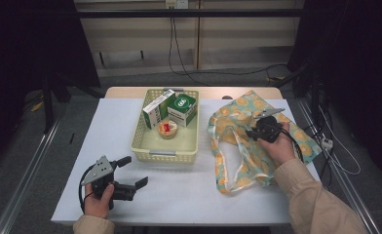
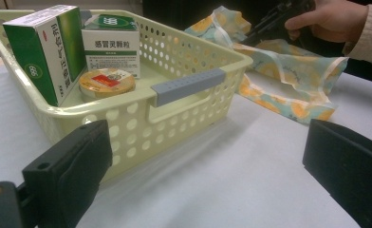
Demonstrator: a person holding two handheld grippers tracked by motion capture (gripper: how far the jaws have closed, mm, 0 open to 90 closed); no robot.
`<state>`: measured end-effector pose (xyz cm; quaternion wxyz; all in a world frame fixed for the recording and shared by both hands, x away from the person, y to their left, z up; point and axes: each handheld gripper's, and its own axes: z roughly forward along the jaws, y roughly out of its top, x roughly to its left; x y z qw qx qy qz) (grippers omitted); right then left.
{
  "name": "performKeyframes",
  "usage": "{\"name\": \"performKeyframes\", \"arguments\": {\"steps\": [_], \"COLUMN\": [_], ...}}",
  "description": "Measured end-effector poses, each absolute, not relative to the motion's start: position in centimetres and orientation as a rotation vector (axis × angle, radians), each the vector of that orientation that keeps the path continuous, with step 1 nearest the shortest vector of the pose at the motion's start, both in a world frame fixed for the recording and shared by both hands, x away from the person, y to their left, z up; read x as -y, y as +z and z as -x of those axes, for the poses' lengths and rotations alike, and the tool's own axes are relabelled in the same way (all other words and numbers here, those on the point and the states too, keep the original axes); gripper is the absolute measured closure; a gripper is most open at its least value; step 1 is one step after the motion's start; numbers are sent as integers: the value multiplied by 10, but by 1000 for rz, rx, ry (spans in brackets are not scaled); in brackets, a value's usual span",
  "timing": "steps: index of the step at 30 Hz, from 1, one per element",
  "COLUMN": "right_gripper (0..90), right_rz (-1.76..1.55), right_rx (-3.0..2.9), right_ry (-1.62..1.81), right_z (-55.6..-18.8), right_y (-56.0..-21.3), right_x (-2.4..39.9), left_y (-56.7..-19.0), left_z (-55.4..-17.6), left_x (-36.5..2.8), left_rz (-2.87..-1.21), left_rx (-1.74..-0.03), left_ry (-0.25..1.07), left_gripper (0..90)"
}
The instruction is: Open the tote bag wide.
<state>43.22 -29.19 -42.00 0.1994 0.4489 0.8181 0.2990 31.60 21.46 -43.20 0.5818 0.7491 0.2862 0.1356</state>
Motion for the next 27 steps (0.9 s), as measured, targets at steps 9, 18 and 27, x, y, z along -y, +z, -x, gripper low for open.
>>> {"name": "performKeyframes", "arguments": {"steps": [9,18,27], "right_gripper": [490,562,899], "right_rz": [-1220,-1143,-1059], "right_rx": [-2217,-2402,-2537], "right_ry": [997,869,930], "right_z": [-413,-400,-382], "right_y": [-393,-419,-431], "right_x": [274,246,237], "left_y": [-432,-431,-431], "left_z": [-315,-314,-315], "left_x": [-214,-213,-213], "left_rz": [-1751,-1754,-1753], "left_rx": [-673,-663,-667], "left_ry": [316,313,315], "left_gripper": [22,22,22]}}
